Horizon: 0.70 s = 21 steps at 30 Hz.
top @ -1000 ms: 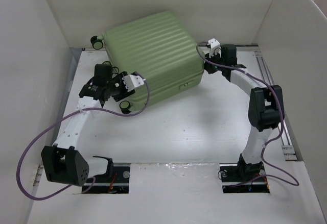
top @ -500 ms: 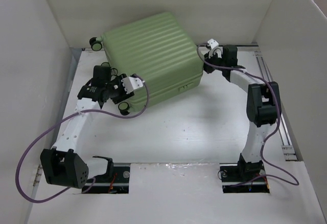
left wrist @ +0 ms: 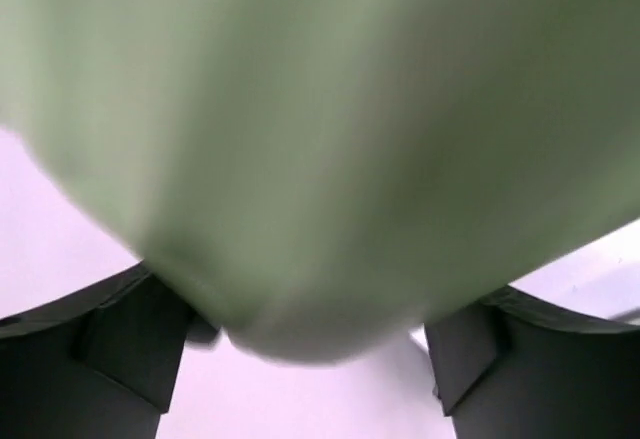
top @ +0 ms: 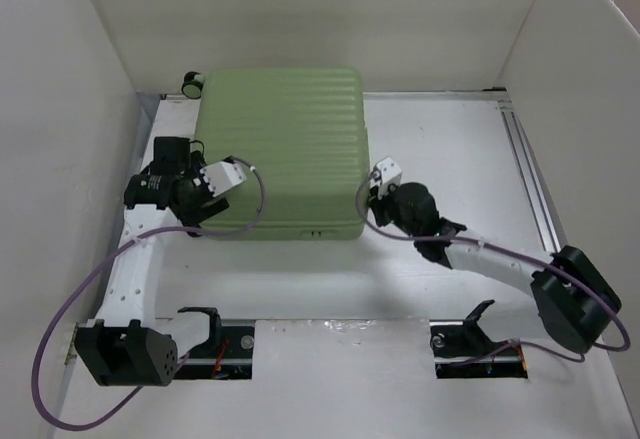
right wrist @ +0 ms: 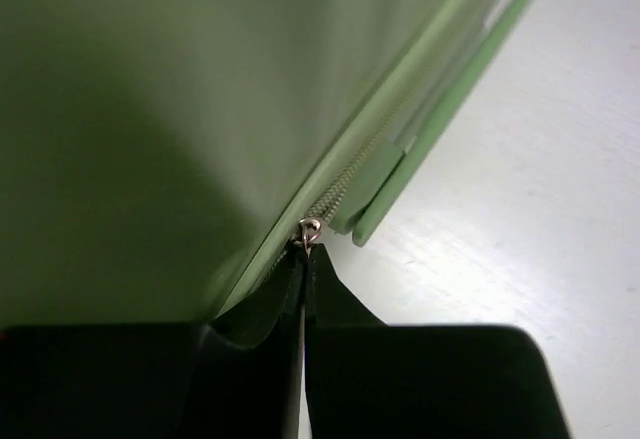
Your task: Pack the luggage
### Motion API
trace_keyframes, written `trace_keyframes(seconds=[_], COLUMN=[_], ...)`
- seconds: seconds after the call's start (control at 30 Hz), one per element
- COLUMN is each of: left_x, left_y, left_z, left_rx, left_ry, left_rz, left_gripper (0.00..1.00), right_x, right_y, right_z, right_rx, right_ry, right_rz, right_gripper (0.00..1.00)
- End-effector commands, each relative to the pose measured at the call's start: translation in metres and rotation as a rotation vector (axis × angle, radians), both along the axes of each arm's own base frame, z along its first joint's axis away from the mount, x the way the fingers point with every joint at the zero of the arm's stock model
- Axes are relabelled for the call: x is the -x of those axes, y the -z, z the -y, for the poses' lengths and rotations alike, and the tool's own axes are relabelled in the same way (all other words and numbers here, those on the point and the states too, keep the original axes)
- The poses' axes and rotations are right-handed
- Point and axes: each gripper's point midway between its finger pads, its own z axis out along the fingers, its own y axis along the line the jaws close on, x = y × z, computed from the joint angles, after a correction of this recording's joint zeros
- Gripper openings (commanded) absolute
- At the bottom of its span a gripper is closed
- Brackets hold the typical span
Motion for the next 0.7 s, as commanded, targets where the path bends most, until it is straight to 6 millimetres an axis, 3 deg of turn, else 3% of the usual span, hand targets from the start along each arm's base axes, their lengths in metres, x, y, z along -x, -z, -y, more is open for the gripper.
trace_keyframes(seconds=[0.0, 0.03, 0.1, 0.17, 0.23, 0.33, 0.37, 0.47, 0.5, 0.53, 0.57, 0.6, 0.67], left_x=[-0.027, -0.01, 0.02, 0.039, 0.042, 0.008, -0.01, -0.026, -0.033, -0.032, -0.028, -0.03, -0.014], left_y=[-0.112, -0.126, -0.137, -0.142, -0.15, -0.149, -0.142, -0.113, -0.099, -0.073, -0.05, -0.033, 0.006], left_z=[0.135, 0.154, 0.169, 0.182, 0.189, 0.196, 0.189, 0.199, 0.192, 0.187, 0.197, 0.186, 0.183], left_rx=[0.664, 0.739, 0.774, 0.842, 0.894, 0.978, 0.927, 0.819, 0.742, 0.667, 0.592, 0.47, 0.355], left_ry=[0.256, 0.368, 0.516, 0.608, 0.571, 0.375, 0.286, 0.255, 0.208, 0.173, 0.189, 0.171, 0.193], left_rz=[0.248, 0.221, 0.163, 0.119, 0.102, 0.155, 0.216, 0.193, 0.195, 0.143, 0.087, 0.094, 0.03], left_gripper=[0.8, 0.8, 0.98, 1.0, 1.0, 1.0, 1.0, 1.0, 1.0, 1.0, 1.0, 1.0, 0.97], right_x=[0.163, 0.169, 0.186, 0.194, 0.201, 0.21, 0.208, 0.194, 0.179, 0.174, 0.168, 0.162, 0.146], right_y=[-0.076, -0.072, -0.065, -0.066, -0.069, -0.073, -0.073, -0.079, -0.076, -0.073, -0.063, -0.06, -0.05], right_z=[-0.144, -0.147, -0.157, -0.162, -0.163, -0.164, -0.164, -0.159, -0.155, -0.15, -0.144, -0.142, -0.13], right_rx=[-0.28, -0.274, -0.28, -0.298, -0.349, -0.381, -0.388, -0.409, -0.394, -0.386, -0.344, -0.327, -0.235], right_ry=[-0.739, -0.748, -0.781, -0.791, -0.789, -0.788, -0.772, -0.675, -0.589, -0.543, -0.499, -0.456, -0.339], right_rz=[0.124, 0.116, 0.085, 0.075, 0.071, 0.073, 0.064, 0.06, 0.068, 0.059, 0.039, 0.024, -0.014], right_gripper=[0.0, 0.0, 0.0, 0.0, 0.0, 0.0, 0.0, 0.0, 0.0, 0.0, 0.0, 0.0, 0.0])
